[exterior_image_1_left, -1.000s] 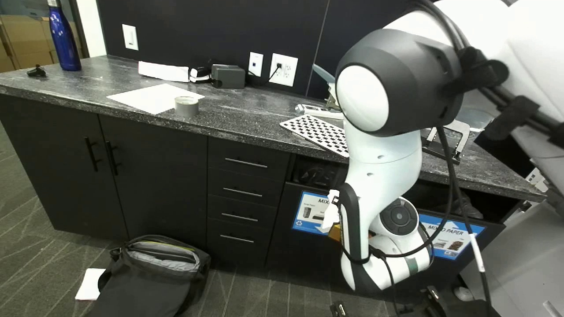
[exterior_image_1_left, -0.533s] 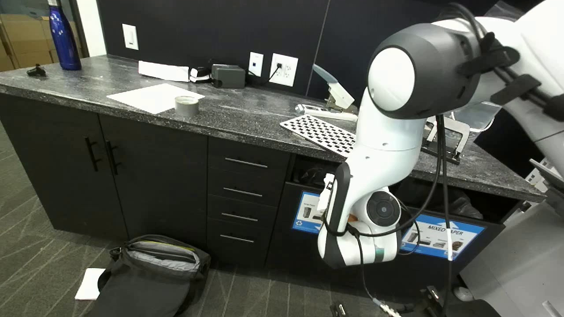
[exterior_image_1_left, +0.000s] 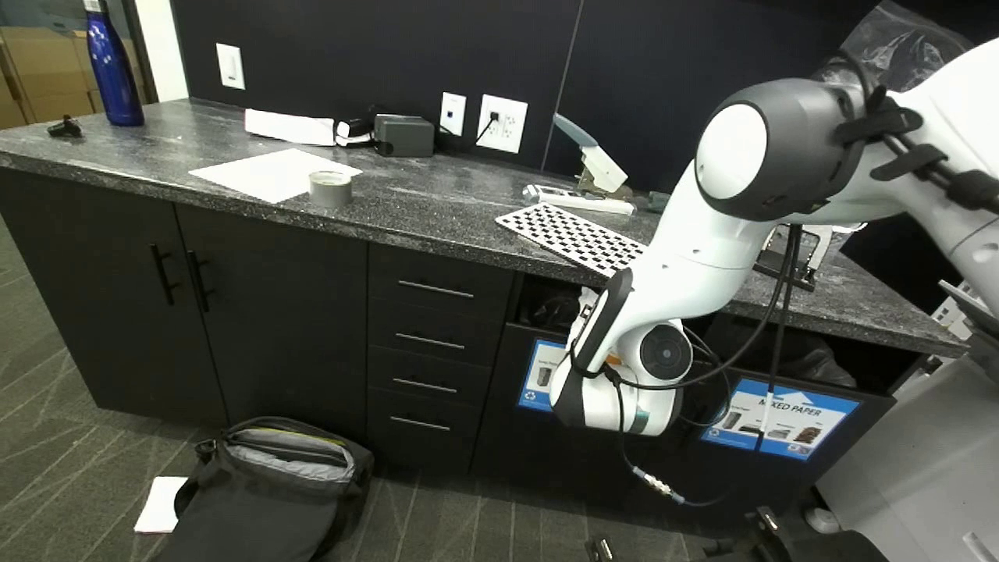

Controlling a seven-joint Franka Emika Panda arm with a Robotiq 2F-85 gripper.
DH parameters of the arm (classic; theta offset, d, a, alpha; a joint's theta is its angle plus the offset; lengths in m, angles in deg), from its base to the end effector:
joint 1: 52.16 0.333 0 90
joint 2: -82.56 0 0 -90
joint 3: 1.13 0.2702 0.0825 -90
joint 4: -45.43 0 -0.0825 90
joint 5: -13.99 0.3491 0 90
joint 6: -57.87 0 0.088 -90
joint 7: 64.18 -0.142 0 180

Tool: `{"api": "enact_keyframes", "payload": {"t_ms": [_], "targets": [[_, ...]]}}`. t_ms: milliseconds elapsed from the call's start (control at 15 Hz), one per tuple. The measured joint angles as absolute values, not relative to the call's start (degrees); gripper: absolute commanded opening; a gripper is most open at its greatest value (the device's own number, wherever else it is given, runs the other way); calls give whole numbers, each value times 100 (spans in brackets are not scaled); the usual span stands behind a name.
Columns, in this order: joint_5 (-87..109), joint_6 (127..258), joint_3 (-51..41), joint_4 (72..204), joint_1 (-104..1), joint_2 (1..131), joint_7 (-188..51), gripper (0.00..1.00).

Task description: Put all the white pieces of paper in the left bin

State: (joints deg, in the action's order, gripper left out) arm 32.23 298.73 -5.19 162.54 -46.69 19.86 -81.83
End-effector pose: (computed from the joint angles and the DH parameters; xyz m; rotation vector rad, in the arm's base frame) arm 0.5238 -0.0375 0.0474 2.5766 -0.6975 1.6123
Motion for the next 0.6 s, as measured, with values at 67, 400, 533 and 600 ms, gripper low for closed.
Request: {"api": "enact_keyframes", "payload": {"t_ms": [67, 400, 533, 600], "targets": [[3219, 29859, -466, 16084, -4766, 1897, -8087, 9], [3208, 29602, -389, 15170, -5031, 1419, -7691, 35], [3227, 29399, -388, 14821, -5086, 1250, -7574, 39], [3227, 29255, -388, 14686, -5118, 1194, -7526, 48]]}}
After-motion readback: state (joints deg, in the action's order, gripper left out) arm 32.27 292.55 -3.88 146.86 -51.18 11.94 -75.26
